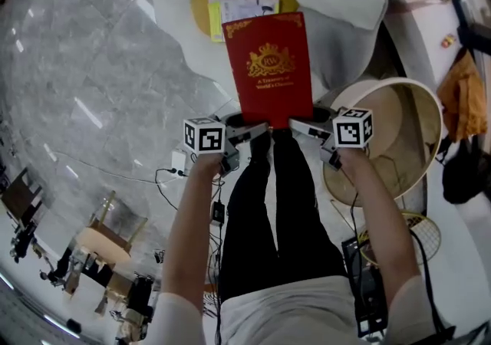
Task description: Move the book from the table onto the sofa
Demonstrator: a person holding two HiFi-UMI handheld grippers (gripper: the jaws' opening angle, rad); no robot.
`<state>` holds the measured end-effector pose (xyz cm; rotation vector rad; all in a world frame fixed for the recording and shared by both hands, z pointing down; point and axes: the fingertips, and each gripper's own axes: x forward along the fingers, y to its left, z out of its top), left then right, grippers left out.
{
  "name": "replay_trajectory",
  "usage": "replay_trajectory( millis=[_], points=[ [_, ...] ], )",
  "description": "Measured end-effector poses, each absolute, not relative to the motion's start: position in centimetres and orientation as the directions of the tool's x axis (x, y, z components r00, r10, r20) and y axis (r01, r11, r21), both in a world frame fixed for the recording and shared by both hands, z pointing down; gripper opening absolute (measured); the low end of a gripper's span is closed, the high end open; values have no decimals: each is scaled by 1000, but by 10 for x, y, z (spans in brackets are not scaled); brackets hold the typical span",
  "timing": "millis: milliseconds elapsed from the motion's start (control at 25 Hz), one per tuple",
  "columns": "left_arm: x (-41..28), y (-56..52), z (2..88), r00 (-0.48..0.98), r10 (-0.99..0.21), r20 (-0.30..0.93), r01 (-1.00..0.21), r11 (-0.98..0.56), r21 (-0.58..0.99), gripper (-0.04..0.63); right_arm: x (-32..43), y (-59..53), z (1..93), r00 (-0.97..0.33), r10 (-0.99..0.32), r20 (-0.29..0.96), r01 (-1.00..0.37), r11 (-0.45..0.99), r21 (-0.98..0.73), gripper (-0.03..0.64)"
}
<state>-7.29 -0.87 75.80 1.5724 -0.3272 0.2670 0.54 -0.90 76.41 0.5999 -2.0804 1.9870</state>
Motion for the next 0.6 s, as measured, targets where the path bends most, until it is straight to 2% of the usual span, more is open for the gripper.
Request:
replay_trajectory(
  millis=[360,600],
  points=[
    [-85,-58,787,917,-53,395,-394,21,919,307,-1,-51,794,-882,-204,425,-416,-88,-905,324],
    [-90,-76,821,938,-41,344,-341,71,938,310,-13,-75,825,-861,-247,445,-421,-143,-896,324]
  ],
)
